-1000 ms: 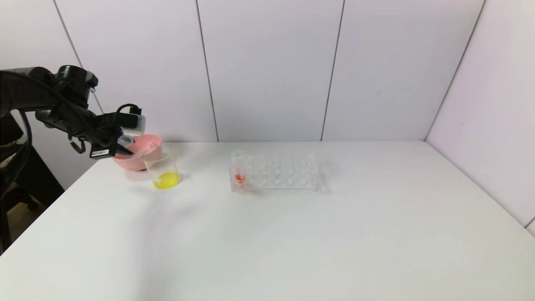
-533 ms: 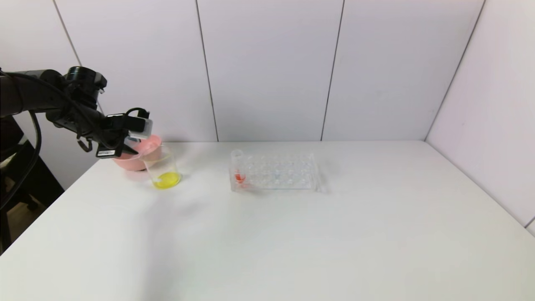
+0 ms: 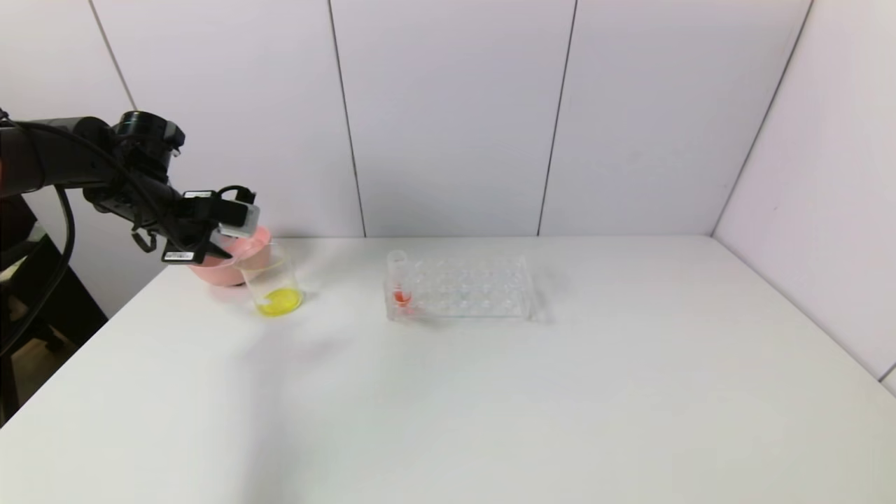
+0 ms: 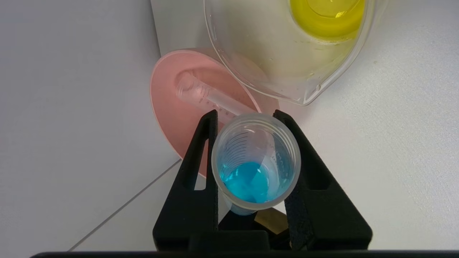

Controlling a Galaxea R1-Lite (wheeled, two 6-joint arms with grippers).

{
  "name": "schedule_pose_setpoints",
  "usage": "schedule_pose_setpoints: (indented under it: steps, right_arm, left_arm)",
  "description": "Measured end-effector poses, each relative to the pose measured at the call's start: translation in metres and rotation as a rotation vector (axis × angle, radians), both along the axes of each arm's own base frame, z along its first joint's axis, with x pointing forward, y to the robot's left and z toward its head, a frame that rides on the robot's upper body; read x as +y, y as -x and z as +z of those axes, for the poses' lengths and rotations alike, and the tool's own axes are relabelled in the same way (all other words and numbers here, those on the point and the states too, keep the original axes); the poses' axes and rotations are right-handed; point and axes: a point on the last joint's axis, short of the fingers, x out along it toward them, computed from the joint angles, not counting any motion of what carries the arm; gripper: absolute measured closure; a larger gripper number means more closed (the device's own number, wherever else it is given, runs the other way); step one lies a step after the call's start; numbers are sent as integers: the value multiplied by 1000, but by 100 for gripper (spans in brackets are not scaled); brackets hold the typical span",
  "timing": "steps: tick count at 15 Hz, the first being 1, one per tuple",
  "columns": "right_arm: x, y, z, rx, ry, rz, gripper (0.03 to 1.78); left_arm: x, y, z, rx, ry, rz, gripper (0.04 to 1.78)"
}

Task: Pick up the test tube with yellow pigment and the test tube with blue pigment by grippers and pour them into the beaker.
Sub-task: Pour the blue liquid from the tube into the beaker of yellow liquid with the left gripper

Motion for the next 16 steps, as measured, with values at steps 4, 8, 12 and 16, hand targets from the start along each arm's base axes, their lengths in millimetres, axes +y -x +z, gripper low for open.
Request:
schedule_pose_setpoints:
  steps: [4,8,12,16]
  right_arm:
    - [0,0,0,0,0,0,10]
    - [0,0,0,0,0,0,10]
    - [0,0,0,0,-1,0,10]
    - [0,0,0,0,0,0,10]
  left_arm:
    - [-2,-1,-2,5,-11,10,129]
    - [-3,1,0,17,34,54,129]
    - [-4,8,-1,87,90,119,129]
    - [-4,9,0,89,83,134,129]
